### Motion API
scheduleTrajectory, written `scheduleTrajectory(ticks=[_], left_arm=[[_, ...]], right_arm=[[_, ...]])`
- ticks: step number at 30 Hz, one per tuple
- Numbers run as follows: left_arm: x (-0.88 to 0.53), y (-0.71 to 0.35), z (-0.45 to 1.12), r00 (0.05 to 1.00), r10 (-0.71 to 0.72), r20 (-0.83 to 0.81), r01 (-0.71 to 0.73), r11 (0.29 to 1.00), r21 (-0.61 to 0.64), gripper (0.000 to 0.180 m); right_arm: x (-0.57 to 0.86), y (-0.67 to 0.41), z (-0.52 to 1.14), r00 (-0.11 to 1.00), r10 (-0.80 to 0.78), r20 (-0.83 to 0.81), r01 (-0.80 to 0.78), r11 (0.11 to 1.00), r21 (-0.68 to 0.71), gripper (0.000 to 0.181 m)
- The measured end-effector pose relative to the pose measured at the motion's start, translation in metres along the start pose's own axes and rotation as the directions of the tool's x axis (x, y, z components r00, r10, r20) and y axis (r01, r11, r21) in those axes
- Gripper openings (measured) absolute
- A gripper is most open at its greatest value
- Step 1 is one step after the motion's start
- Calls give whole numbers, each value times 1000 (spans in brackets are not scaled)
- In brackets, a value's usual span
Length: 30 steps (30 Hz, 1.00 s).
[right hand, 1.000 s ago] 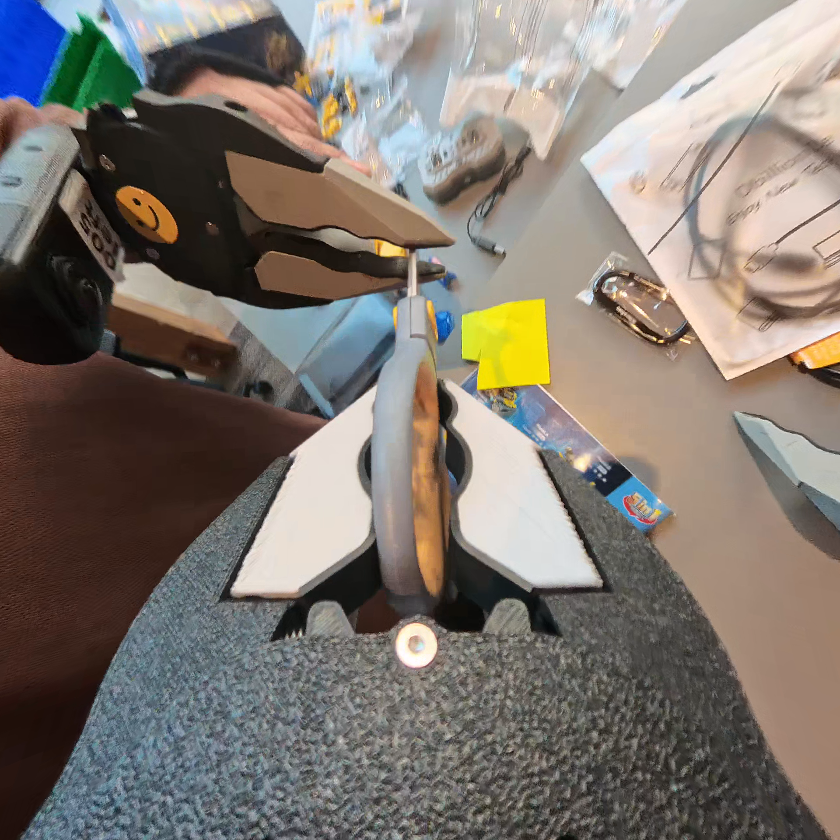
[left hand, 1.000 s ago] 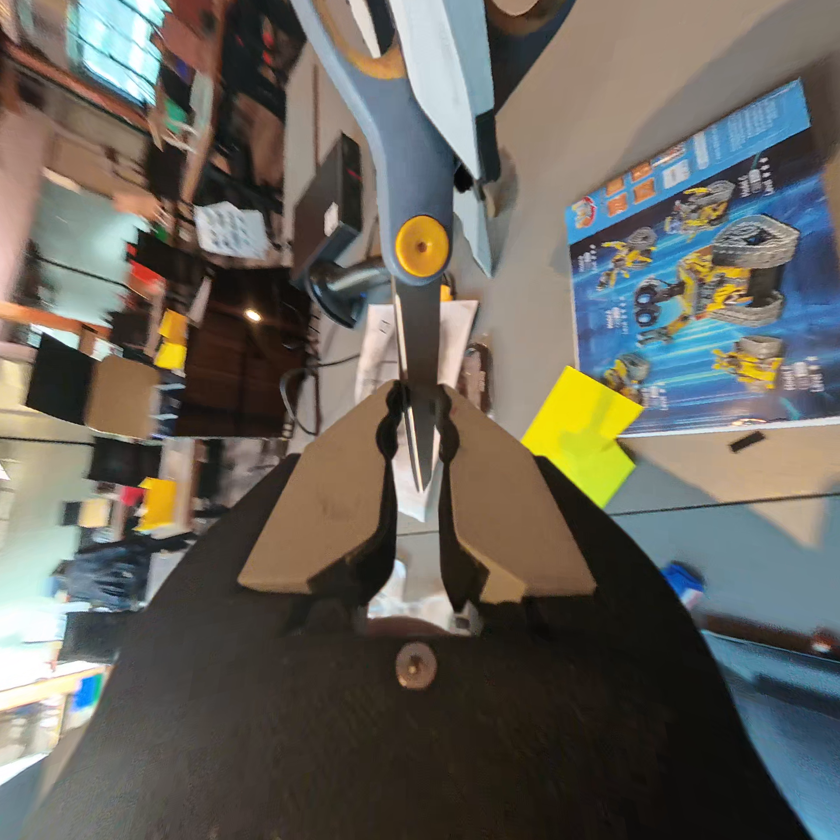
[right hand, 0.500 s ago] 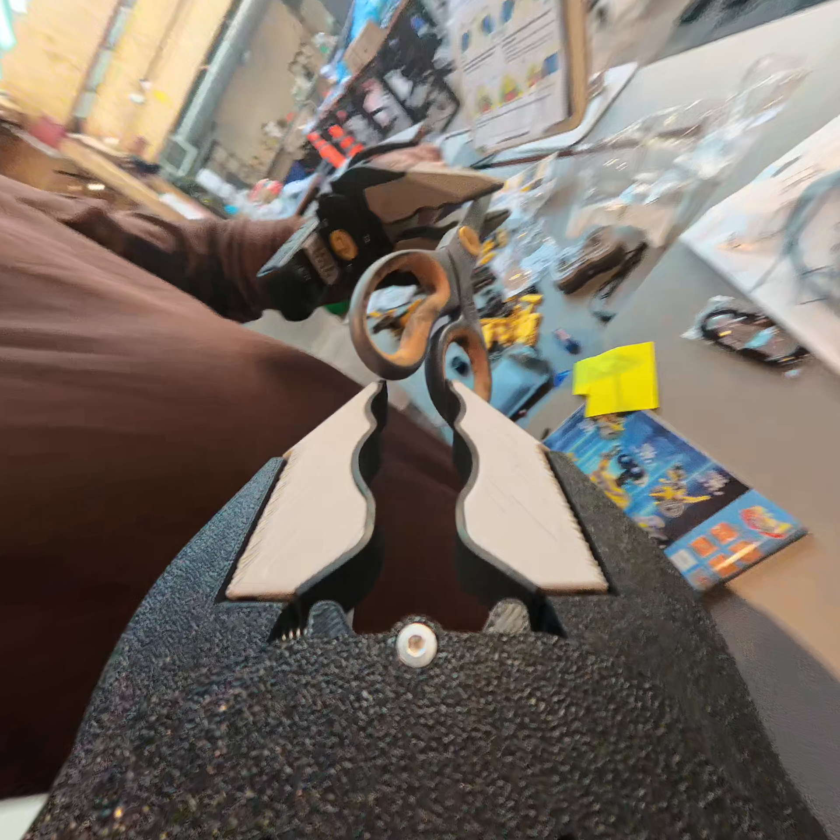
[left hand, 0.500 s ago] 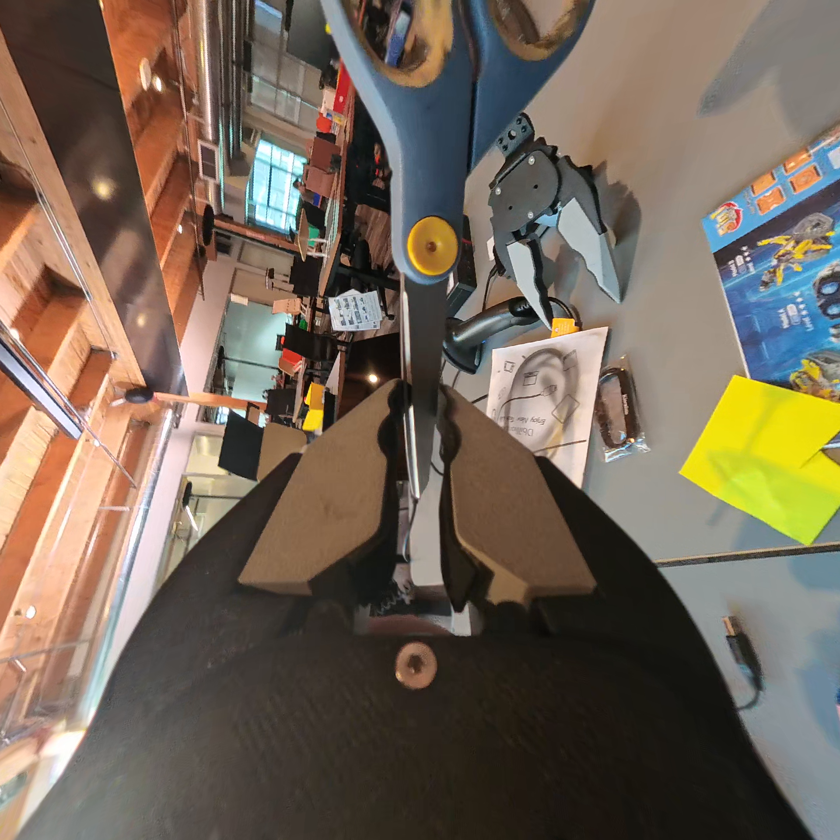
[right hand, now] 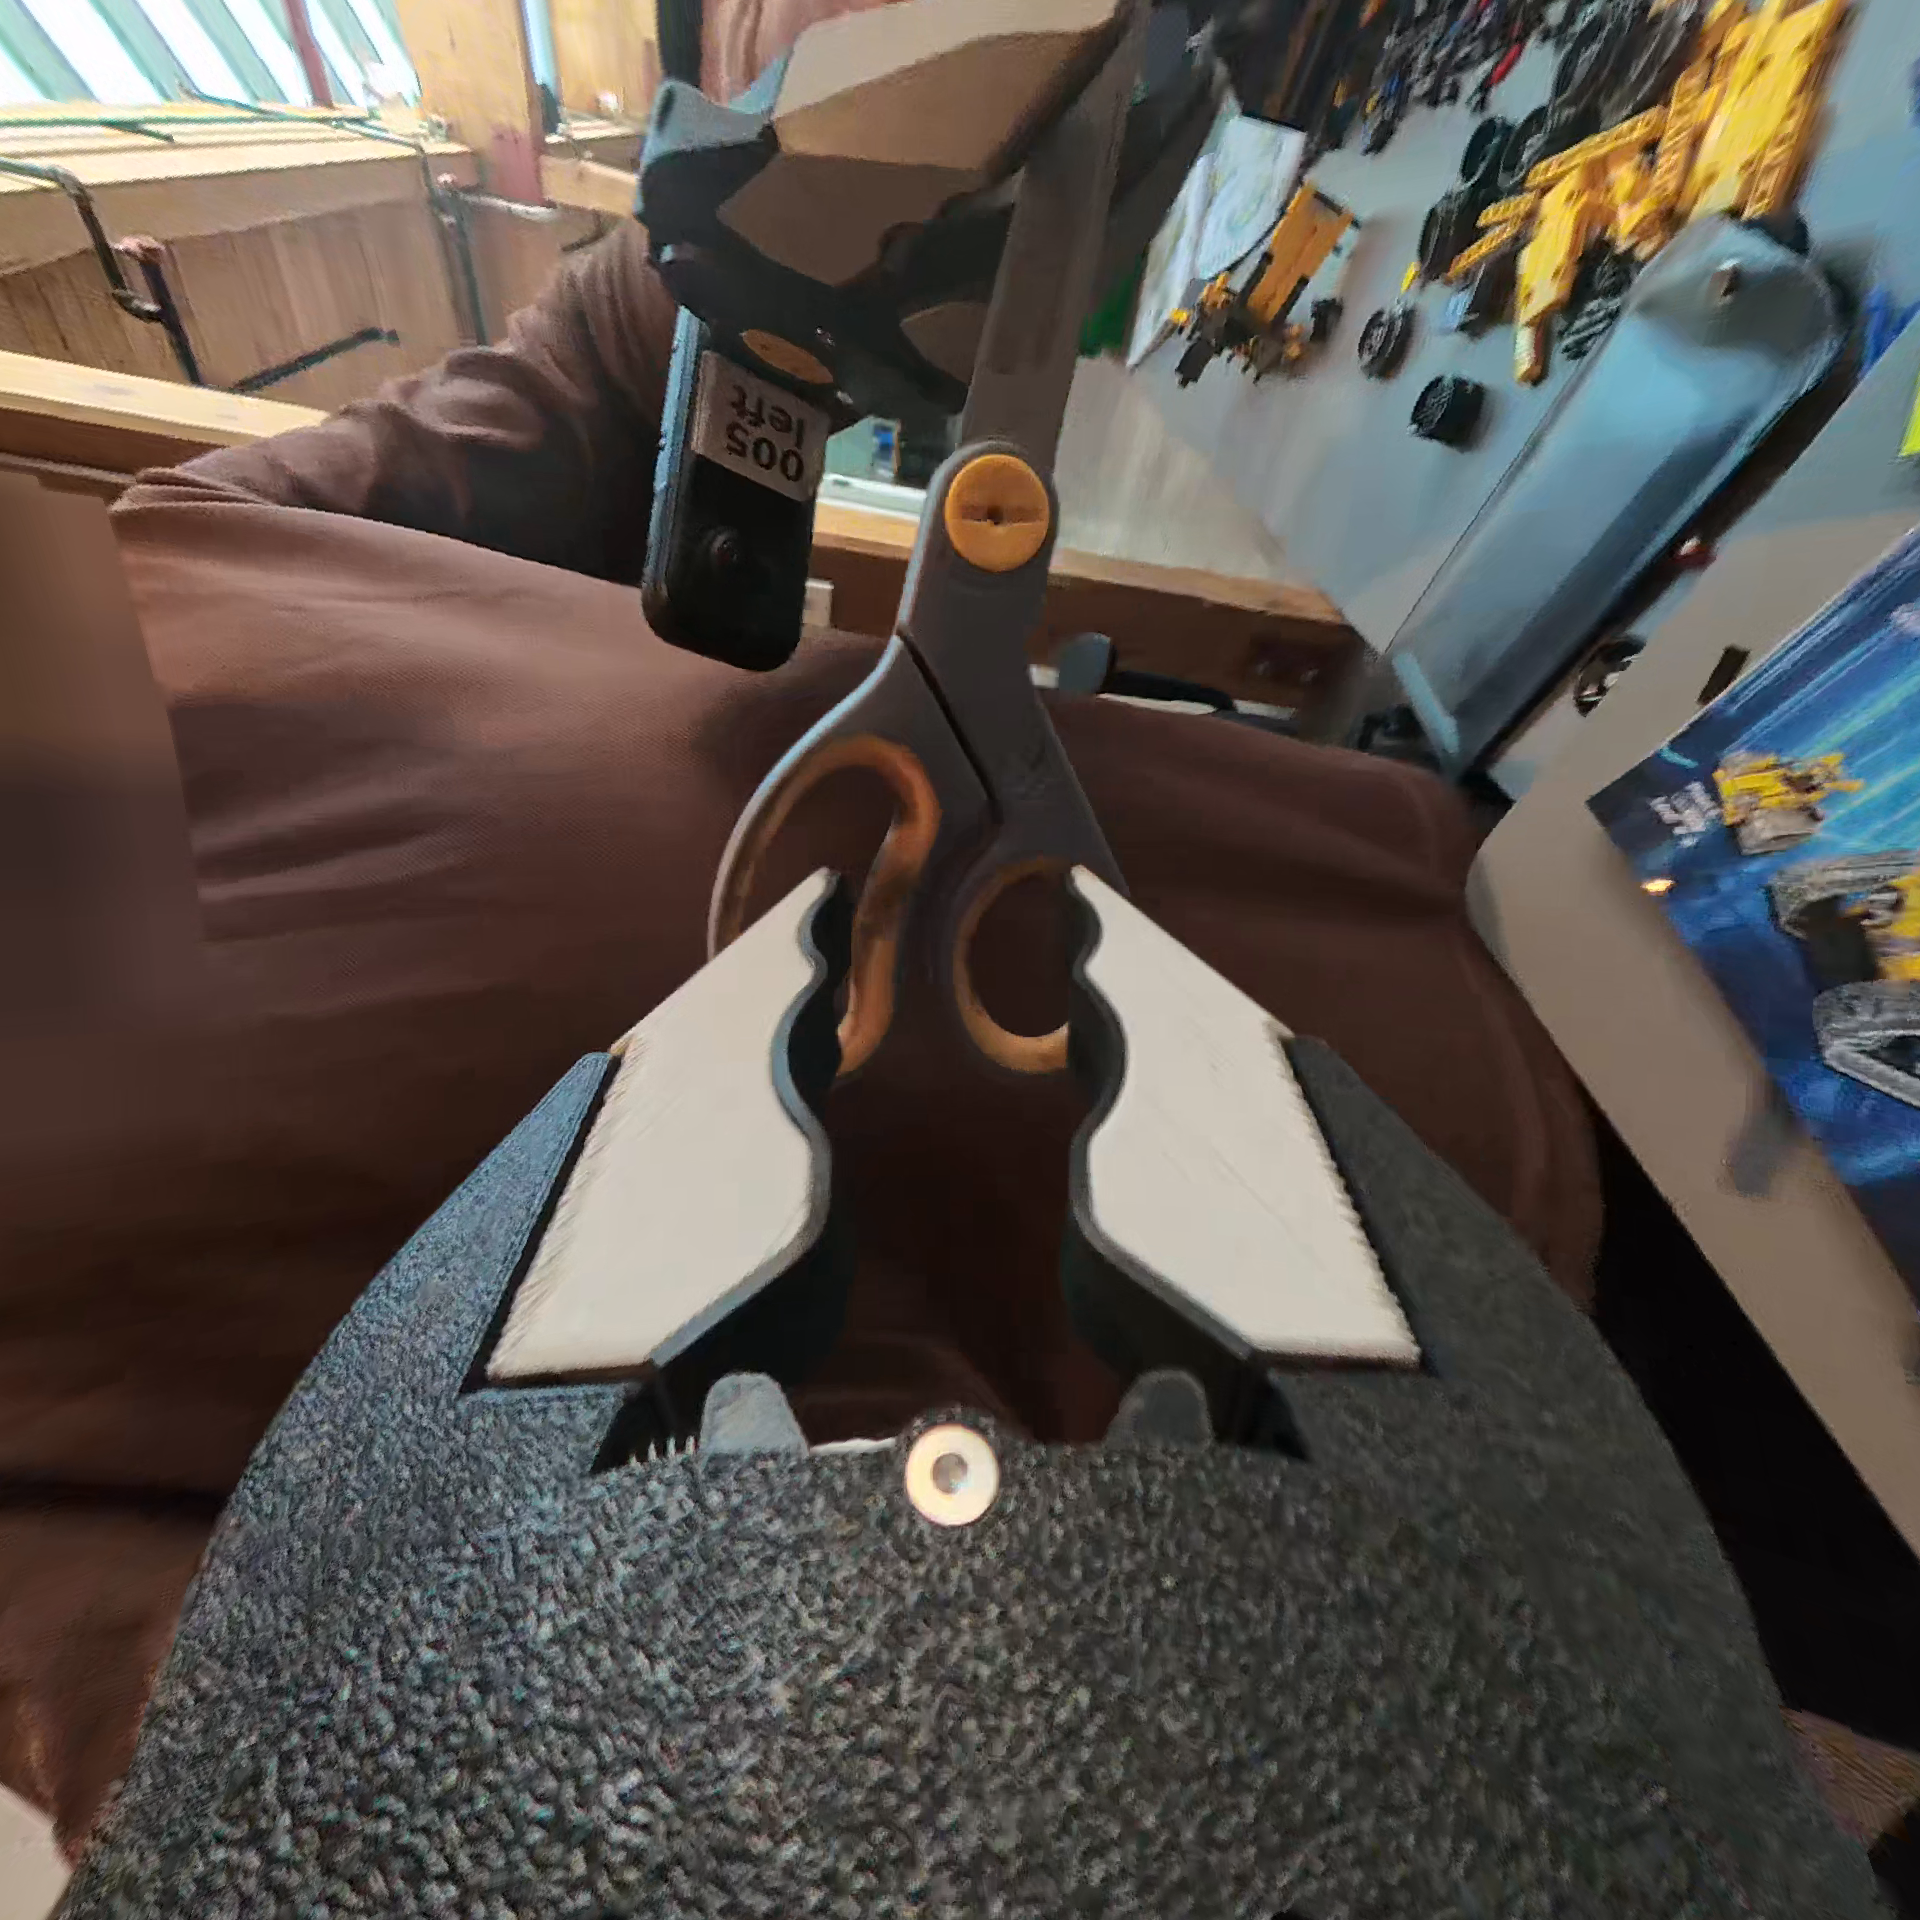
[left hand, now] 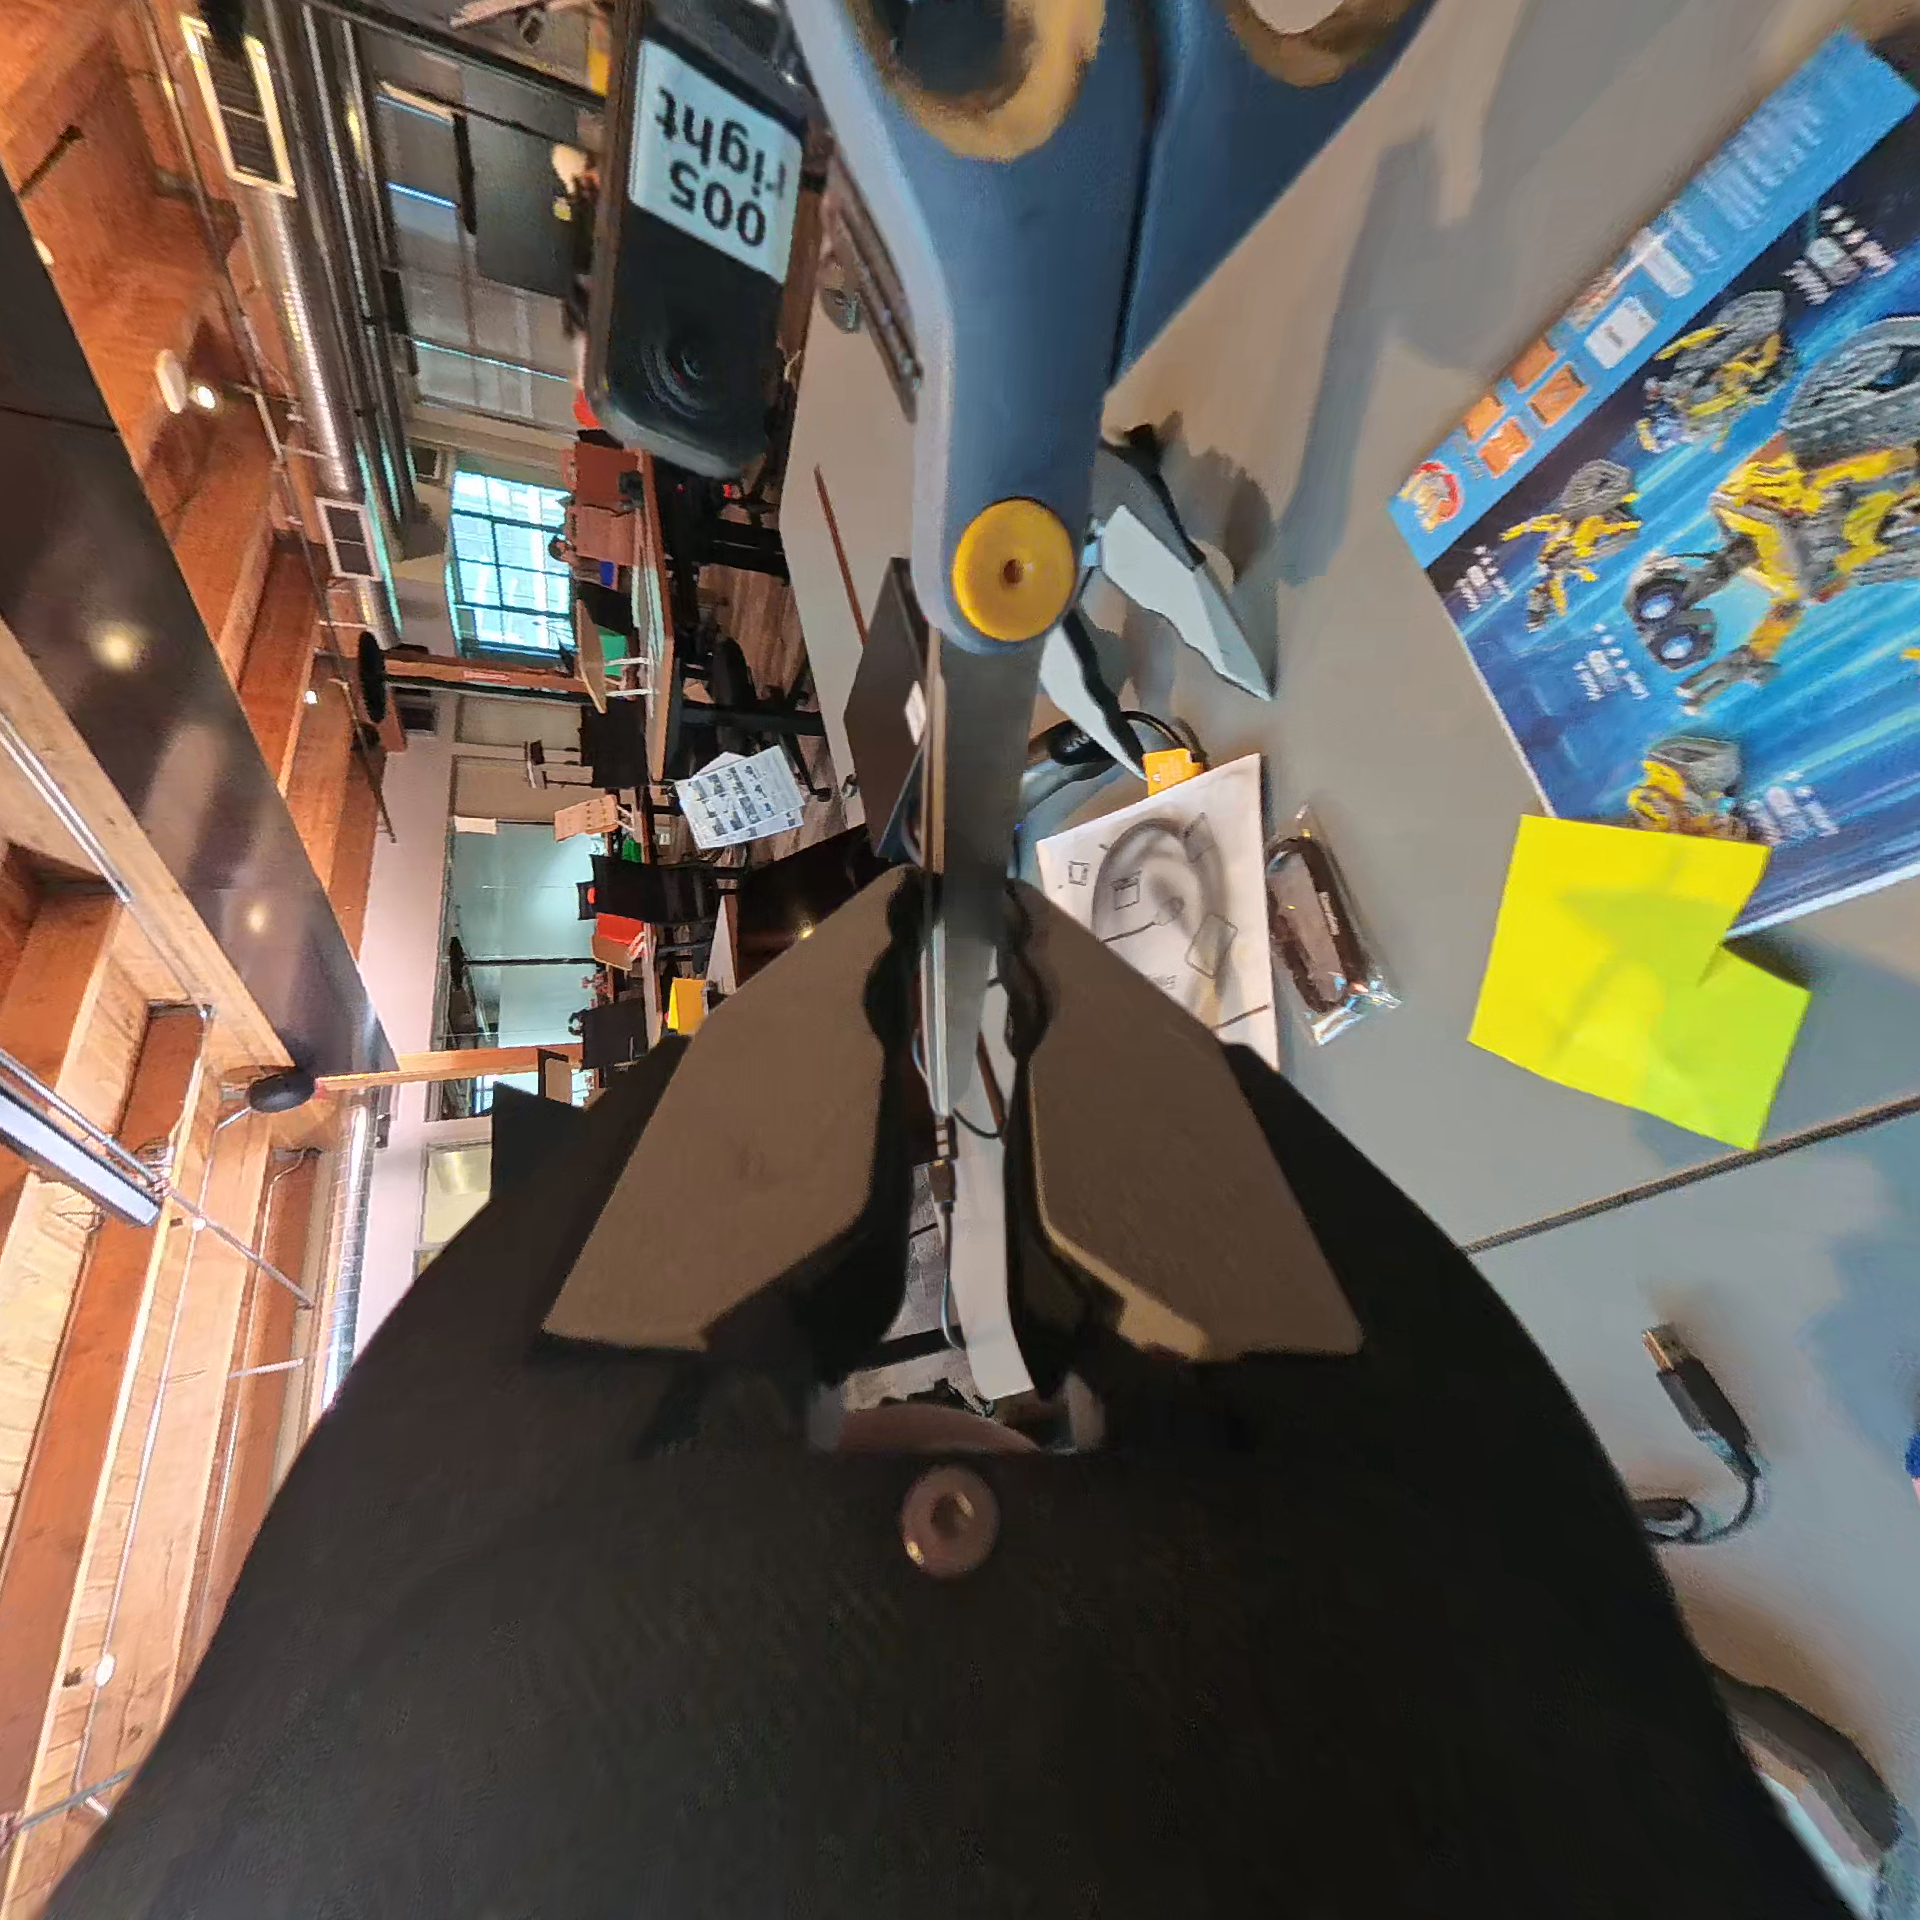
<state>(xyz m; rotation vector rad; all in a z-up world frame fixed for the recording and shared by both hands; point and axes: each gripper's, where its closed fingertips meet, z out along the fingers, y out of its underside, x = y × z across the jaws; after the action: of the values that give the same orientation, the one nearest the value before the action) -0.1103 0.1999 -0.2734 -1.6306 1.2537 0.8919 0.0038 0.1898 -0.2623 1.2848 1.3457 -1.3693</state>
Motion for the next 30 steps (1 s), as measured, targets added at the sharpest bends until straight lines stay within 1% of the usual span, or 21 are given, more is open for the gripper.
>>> scheduleTrajectory(ticks=[1,3,6,9,11,14,16,18,20,21,24,28,30], left_arm=[[4,-1,-1,1000,3,-9,-3,1000,2,11],[11,-3,-2,1000,4,-28,-4,1000,4,11],[20,-1,-1,998,14,-55,-15,1000,-11,11],[24,2,1,997,19,-70,-21,999,-30,11],[24,0,1,997,11,-77,-13,1000,-27,11],[26,-5,5,996,19,-91,-22,999,-29,11],[29,-6,7,995,20,-102,-23,999,-28,11],[30,-5,7,994,19,-105,-22,999,-32,11],[31,-2,7,994,5,-108,-11,999,-48,11],[31,0,7,994,-5,-107,-1,998,-56,11],[31,7,6,994,-15,-104,5,996,-93,11],[33,16,5,994,-47,-100,33,990,-138,11],[39,22,7,988,-103,-119,81,981,-174,12]], right_arm=[[-2,3,4,999,22,41,-22,1000,-5,42],[2,8,9,992,89,92,-88,996,-14,42],[18,23,13,984,167,63,-162,984,-80,42],[17,22,12,982,169,85,-164,985,-62,40],[15,22,14,981,168,98,-162,985,-65,42],[21,25,22,976,201,88,-192,976,-107,40],[17,29,30,970,213,121,-196,970,-141,41],[15,30,38,968,209,141,-189,971,-147,42],[15,27,44,968,194,157,-175,976,-130,41],[17,26,47,970,185,155,-169,979,-114,33],[31,21,55,986,146,85,-141,988,-59,26],[37,14,57,998,59,6,-59,998,20,26],[39,10,53,999,15,-38,-13,998,67,26]])
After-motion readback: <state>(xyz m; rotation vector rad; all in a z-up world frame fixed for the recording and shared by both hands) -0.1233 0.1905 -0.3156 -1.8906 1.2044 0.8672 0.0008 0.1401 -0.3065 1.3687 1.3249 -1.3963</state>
